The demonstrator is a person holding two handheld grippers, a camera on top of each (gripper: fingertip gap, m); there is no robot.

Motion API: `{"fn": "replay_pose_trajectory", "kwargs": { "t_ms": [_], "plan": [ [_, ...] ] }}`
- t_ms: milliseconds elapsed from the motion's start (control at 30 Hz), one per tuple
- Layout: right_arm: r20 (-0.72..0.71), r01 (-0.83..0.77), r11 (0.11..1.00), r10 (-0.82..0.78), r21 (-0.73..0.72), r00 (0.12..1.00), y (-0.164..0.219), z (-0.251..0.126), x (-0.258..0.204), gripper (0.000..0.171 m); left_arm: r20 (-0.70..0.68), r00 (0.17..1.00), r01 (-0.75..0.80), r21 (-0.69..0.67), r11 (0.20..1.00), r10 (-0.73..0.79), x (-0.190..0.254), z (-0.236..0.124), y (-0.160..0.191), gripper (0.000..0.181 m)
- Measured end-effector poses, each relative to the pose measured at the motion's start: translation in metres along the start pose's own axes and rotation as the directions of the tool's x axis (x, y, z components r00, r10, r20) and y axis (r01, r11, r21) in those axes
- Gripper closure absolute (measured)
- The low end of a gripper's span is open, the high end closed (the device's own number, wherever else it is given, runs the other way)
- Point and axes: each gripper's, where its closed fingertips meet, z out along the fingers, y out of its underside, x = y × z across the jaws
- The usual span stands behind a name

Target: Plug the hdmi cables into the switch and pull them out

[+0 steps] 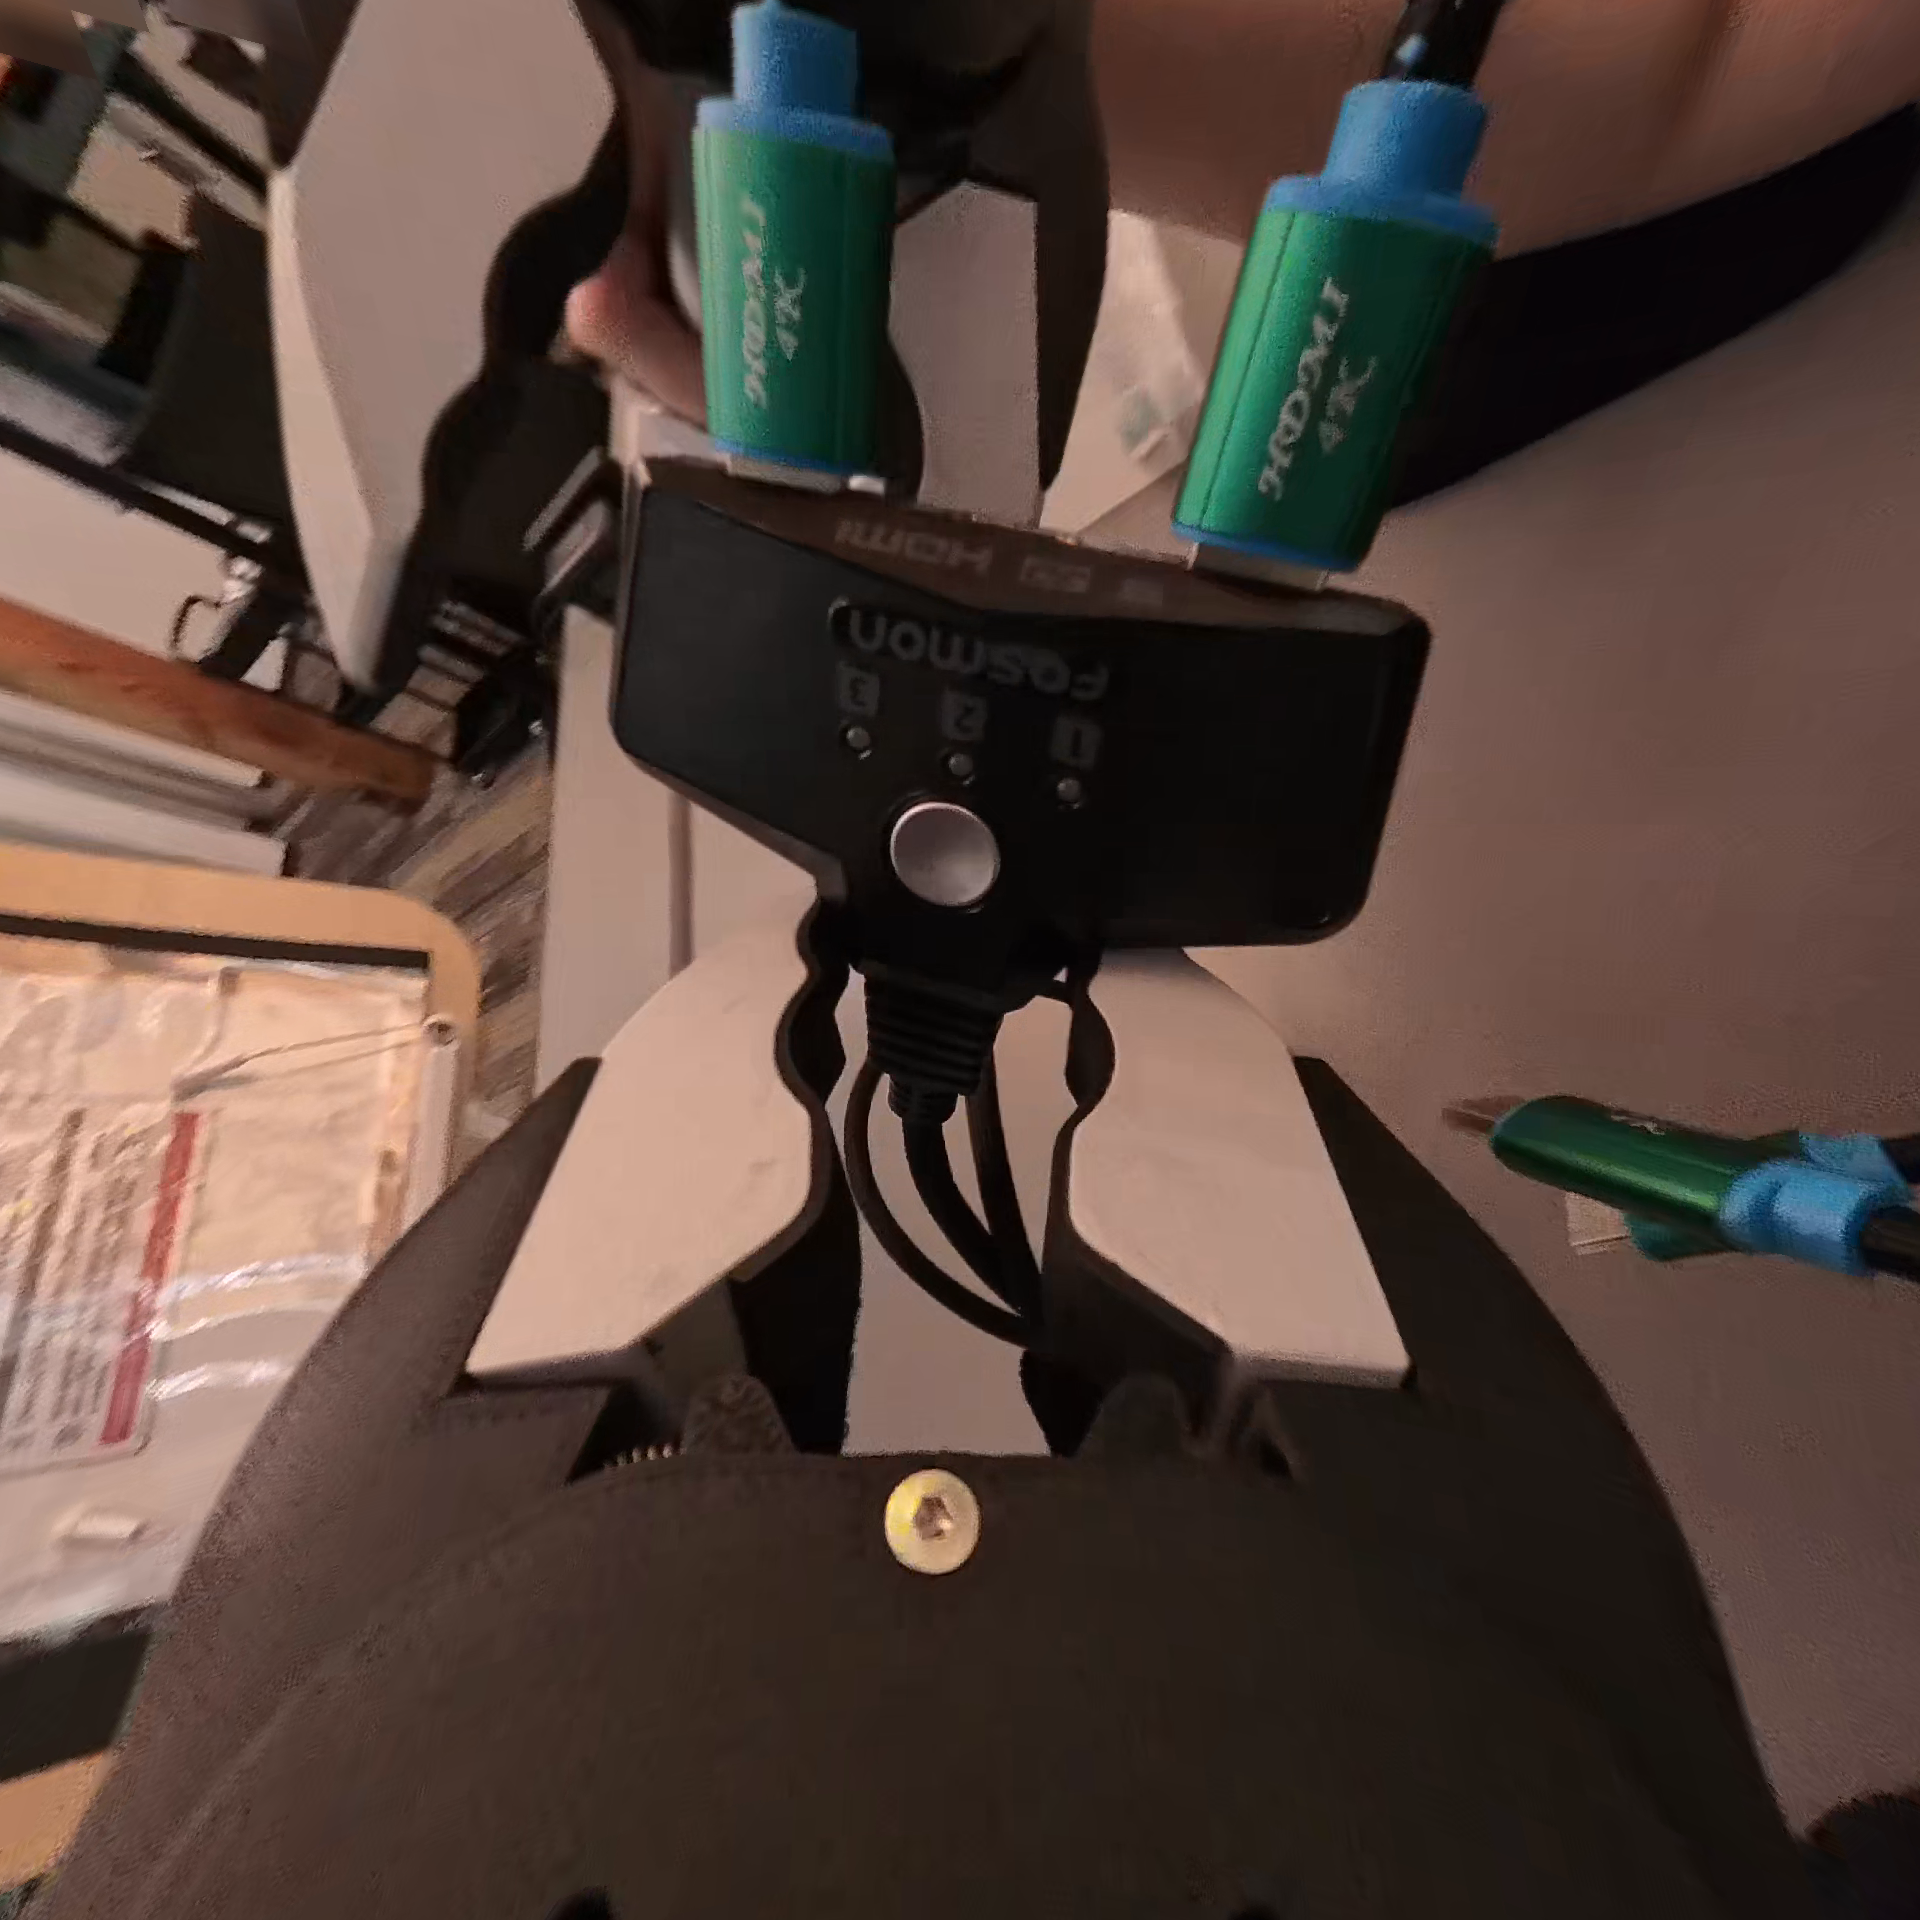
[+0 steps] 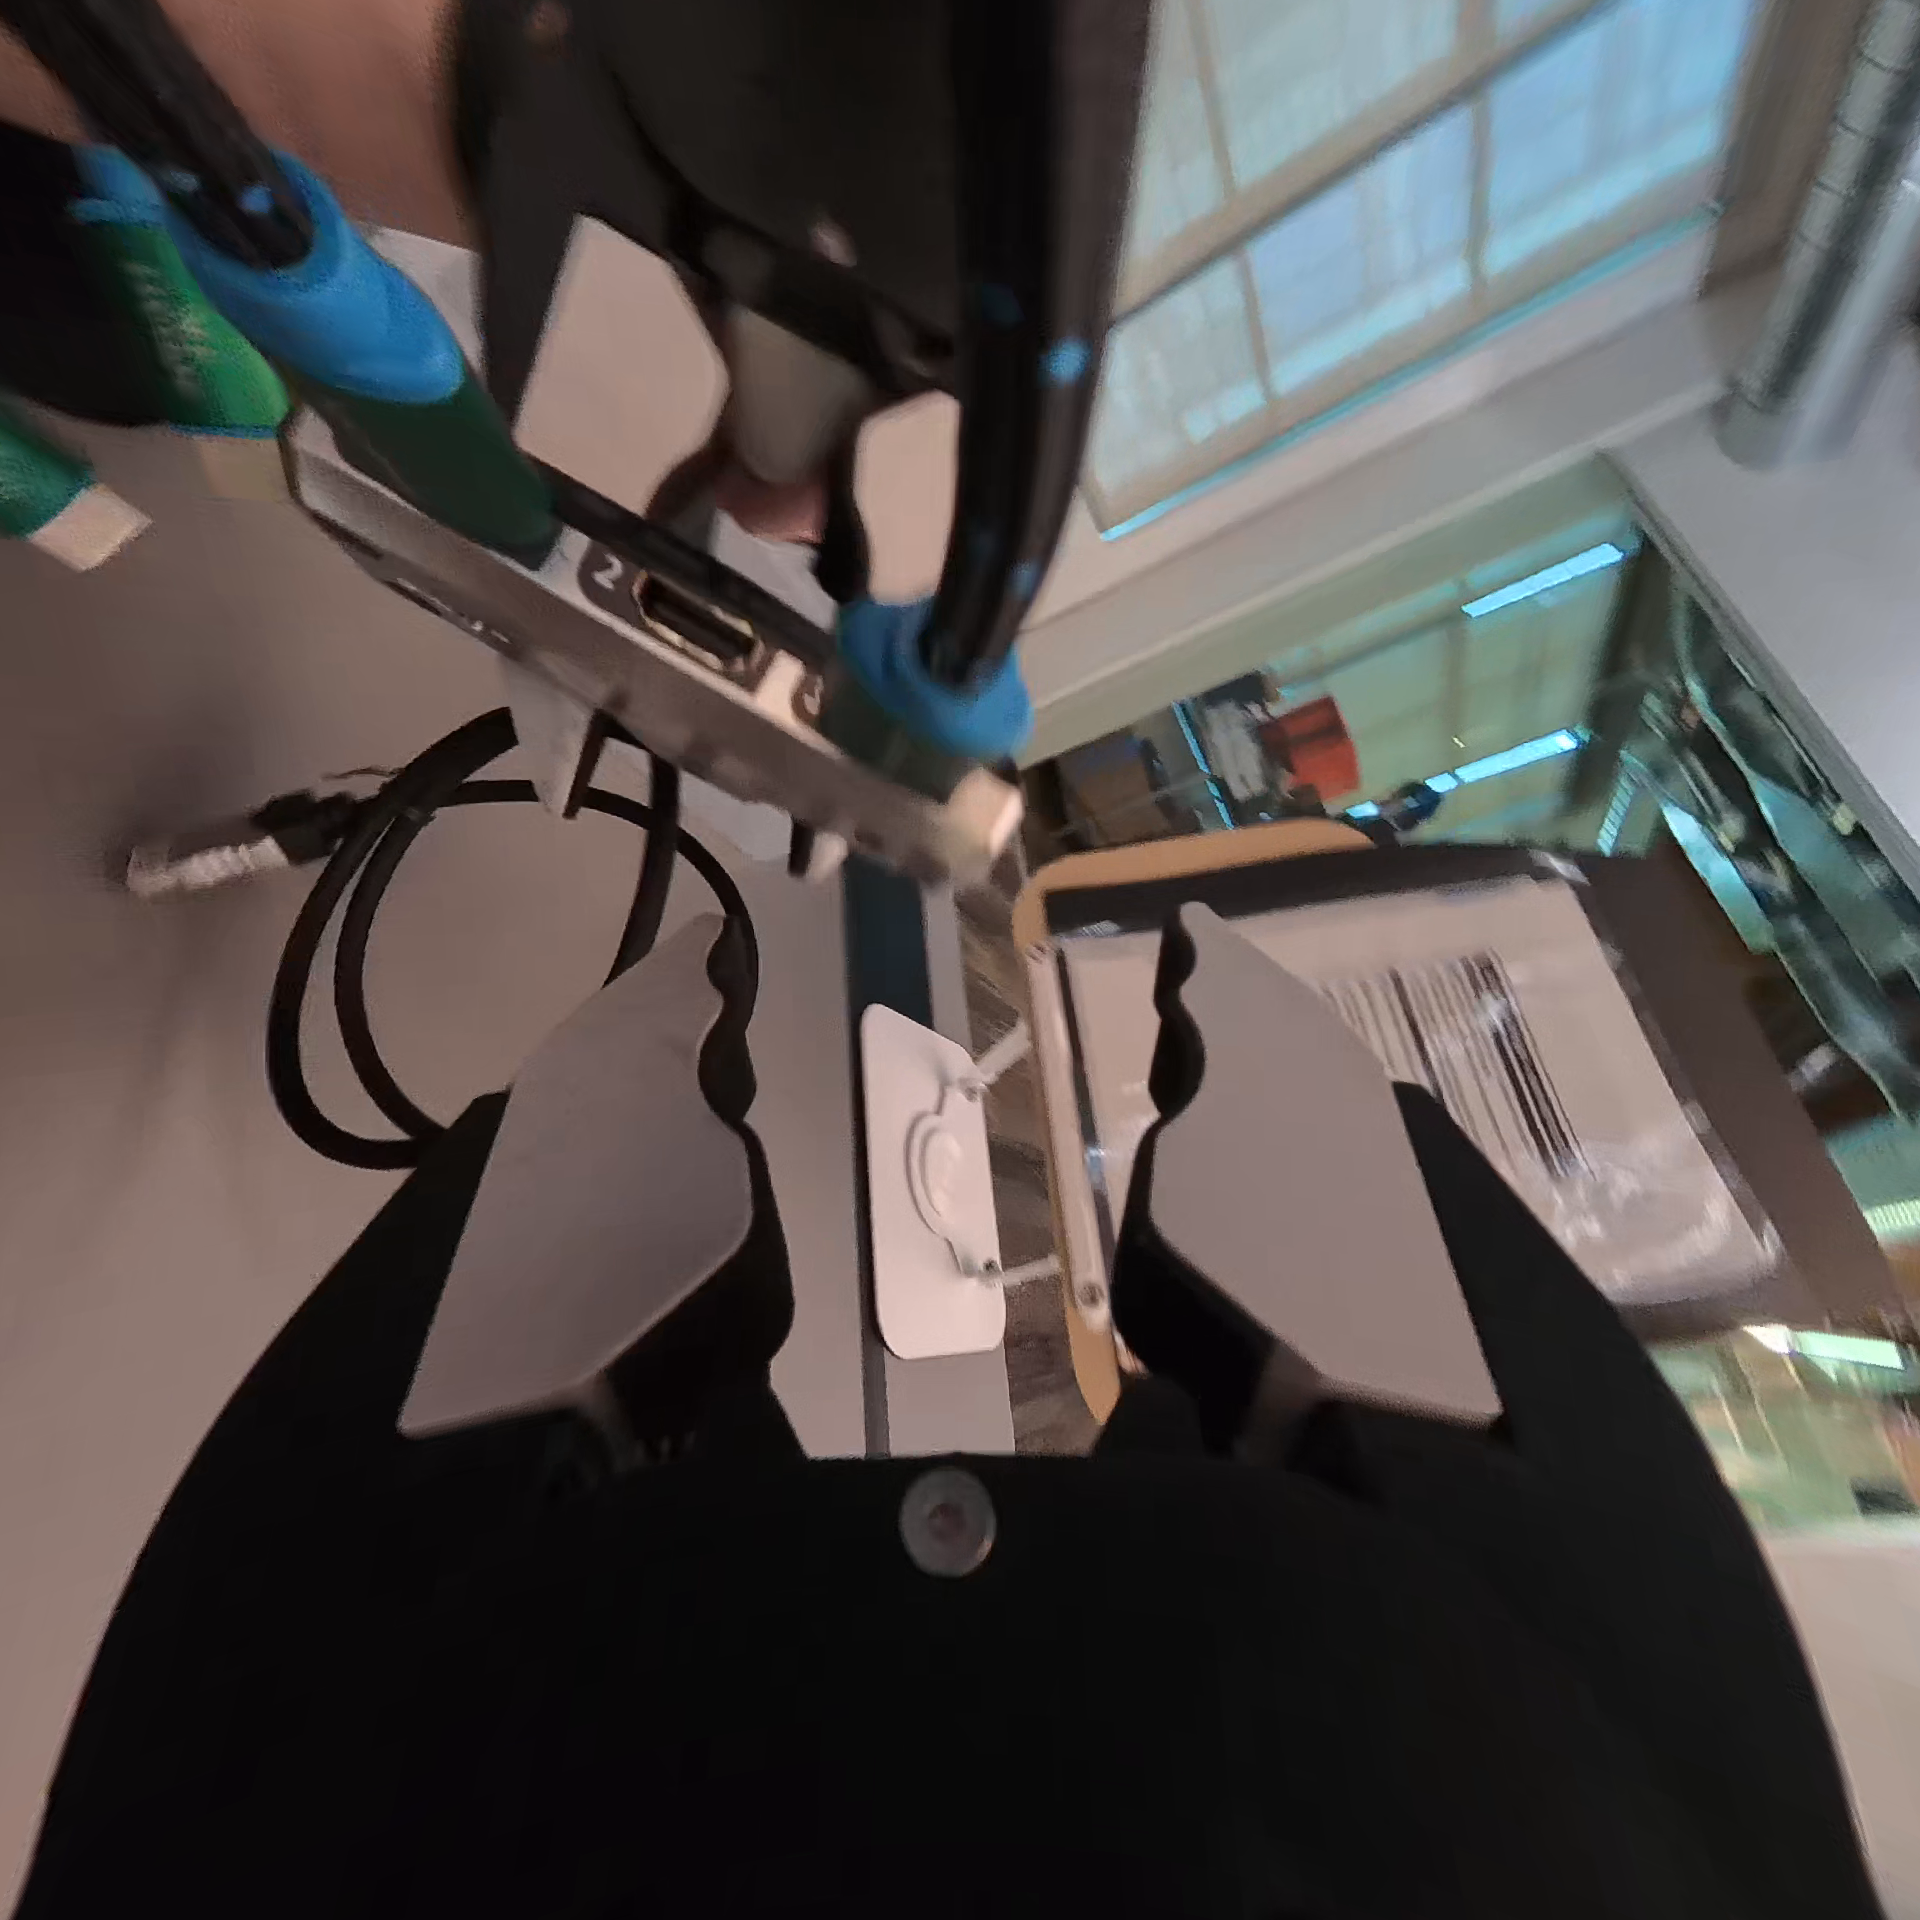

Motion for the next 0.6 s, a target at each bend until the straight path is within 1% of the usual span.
{"fn": "replay_pose_trajectory", "kwargs": {
  "t_ms": [33, 100, 167, 233, 400, 500, 600],
  "plan": [
    [0.038, 0.019, 1.0, -0.019, 0.003, 0.999, -0.007, 0.001, -0.008, 0.095, -0.038, 0.999, -0.009, 0.013, 1.0, 0.009, 0.008, -0.001, -0.003, 0.14],
    [0.094, 0.061, 0.998, -0.064, 0.029, 0.994, -0.026, 0.001, -0.022, 0.097, -0.128, 0.991, -0.026, 0.049, 0.998, 0.032, 0.025, -0.003, -0.011, 0.14],
    [0.166, 0.081, 0.994, -0.092, 0.071, 0.982, -0.043, -0.001, -0.037, 0.109, -0.189, 0.981, -0.034, 0.085, 0.996, 0.05, 0.037, -0.005, -0.019, 0.142],
    [0.237, 0.094, 0.992, -0.113, 0.09, 0.965, -0.05, -0.004, -0.05, 0.128, -0.241, 0.969, -0.027, 0.115, 0.993, 0.054, 0.045, -0.008, -0.023, 0.14],
    [0.224, 0.068, 0.989, -0.097, 0.134, 0.97, -0.058, -0.006, -0.046, 0.134, -0.316, 0.949, 0.059, 0.203, 0.977, 0.008, 0.046, -0.018, -0.03, 0.141],
    [0.222, 0.09, 0.993, -0.106, 0.082, 0.969, -0.053, -0.005, -0.044, 0.138, -0.328, 0.944, 0.107, 0.213, 0.971, -0.032, 0.042, -0.02, -0.028, 0.141],
    [0.218, 0.101, 0.992, -0.116, 0.078, 0.969, -0.053, -0.004, -0.044, 0.14, -0.359, 0.932, 0.139, 0.227, 0.964, -0.05, 0.043, -0.021, -0.026, 0.141]
  ]
}}
